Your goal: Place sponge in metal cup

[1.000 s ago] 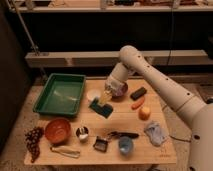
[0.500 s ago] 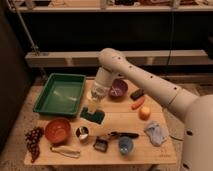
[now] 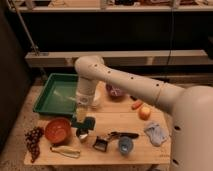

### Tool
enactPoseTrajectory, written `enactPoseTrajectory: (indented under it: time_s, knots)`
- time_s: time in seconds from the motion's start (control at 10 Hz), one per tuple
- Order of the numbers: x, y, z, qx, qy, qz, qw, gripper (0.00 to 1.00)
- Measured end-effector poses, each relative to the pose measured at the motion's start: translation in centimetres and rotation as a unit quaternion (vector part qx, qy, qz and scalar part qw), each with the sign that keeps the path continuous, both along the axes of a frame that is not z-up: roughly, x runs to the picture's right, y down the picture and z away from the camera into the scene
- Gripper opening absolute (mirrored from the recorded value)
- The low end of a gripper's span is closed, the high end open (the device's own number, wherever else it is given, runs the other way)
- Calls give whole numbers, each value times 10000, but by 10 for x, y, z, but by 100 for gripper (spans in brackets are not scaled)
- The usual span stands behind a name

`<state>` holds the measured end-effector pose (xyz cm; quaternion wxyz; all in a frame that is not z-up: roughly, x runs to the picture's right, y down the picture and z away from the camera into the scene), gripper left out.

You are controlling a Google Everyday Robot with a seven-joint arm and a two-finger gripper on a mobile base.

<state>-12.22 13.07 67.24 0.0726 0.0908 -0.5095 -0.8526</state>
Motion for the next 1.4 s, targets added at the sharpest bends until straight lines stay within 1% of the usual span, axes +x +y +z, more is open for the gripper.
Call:
enactPoseTrajectory:
  time_s: [0.2,0.3,0.4,0.5,0.6,0.7,1.0,1.1,1.2,1.4]
  knots:
    - [-25,12,5,303,152,-272,9991,0]
    - [-38,17,9,389,179,-333,9985,0]
    - [-46,21,15,452,241,-373,9980,0]
    - [-47,22,20,484,285,-373,9977,0]
    - [-46,23,25,498,314,-374,9976,0]
    - [-37,21,31,515,373,-309,9975,0]
    - [-2,3,41,590,498,-96,9970,0]
    - [5,-1,43,612,517,-59,9968,0]
    - [5,1,43,631,520,-99,9966,0]
    - [-3,12,43,660,475,-235,9964,0]
